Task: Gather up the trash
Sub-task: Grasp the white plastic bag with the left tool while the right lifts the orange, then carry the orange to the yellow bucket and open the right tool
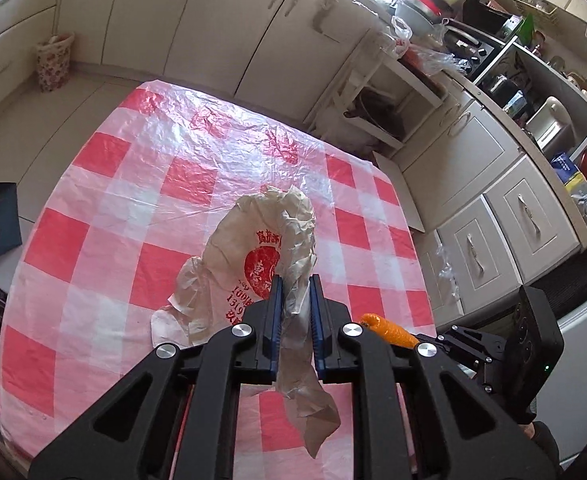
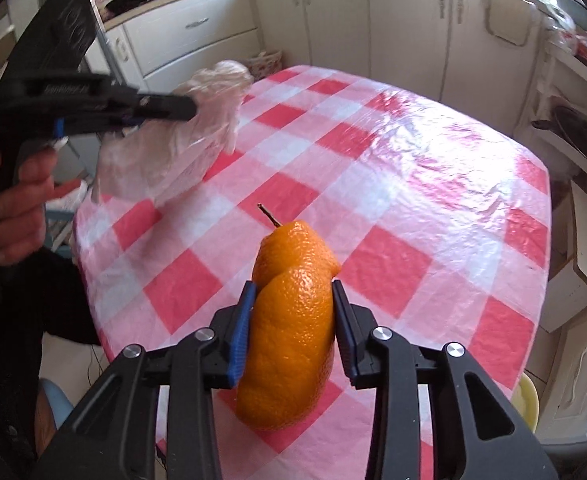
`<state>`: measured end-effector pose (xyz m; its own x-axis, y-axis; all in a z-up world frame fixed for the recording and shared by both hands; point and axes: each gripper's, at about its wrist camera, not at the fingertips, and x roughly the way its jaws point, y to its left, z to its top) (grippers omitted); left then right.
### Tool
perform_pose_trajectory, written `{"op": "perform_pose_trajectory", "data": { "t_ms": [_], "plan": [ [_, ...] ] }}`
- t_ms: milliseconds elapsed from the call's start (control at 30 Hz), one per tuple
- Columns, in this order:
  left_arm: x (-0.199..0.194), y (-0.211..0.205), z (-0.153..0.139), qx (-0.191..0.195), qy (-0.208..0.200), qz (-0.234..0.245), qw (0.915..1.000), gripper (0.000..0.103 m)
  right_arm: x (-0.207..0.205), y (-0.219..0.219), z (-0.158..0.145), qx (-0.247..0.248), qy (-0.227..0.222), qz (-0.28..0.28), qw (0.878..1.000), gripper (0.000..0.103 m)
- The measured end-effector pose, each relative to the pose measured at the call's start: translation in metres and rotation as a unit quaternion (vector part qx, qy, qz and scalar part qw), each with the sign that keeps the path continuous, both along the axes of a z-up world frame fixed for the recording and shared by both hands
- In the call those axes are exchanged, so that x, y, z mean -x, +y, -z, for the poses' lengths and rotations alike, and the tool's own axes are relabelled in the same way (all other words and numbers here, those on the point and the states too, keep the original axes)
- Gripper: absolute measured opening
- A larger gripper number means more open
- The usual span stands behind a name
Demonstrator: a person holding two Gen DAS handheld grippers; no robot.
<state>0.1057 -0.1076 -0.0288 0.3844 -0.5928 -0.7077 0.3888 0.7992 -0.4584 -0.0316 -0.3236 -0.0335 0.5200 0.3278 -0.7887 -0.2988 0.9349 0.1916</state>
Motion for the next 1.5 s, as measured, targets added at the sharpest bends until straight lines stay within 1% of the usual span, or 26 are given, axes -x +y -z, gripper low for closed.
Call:
{"op": "perform_pose_trajectory", "data": {
  "t_ms": [67, 200, 333, 467, 933, 1333, 1500],
  "plan": [
    [0.003, -0.002, -0.003, -0.016, -0.017, -0.007, 0.9997, 0.012, -0.002, -0.005, 0.001, -0.003, 0.003, 0.014, 1.000, 0.037],
    [0.011, -0.010, -0.011, -0.070, -0.067, -0.019, 0.9951, 0.012, -0.005, -0.011, 0.001, -0.004, 0.004, 0.030, 1.000, 0.037],
    [0.017, -0.016, -0.018, -0.102, -0.104, -0.025, 0.9891, 0.012, -0.004, -0.017, -0.003, -0.010, -0.005, 0.046, 0.999, 0.038],
    [0.023, -0.018, -0.023, -0.122, -0.129, -0.029, 0.9837, 0.012, -0.005, -0.022, -0.005, -0.021, -0.008, 0.057, 0.998, 0.038],
    [0.033, -0.024, -0.031, -0.147, -0.169, -0.028, 0.9742, 0.012, -0.005, -0.031, -0.008, -0.038, -0.013, 0.074, 0.996, 0.038],
    [0.039, -0.028, -0.034, -0.151, -0.183, -0.025, 0.9712, 0.012, -0.004, -0.036, -0.008, -0.038, -0.015, 0.084, 0.996, 0.039],
    [0.041, -0.030, -0.036, -0.148, -0.185, -0.024, 0.9713, 0.012, -0.003, -0.045, -0.009, -0.033, -0.014, 0.106, 0.994, 0.039]
  ]
}}
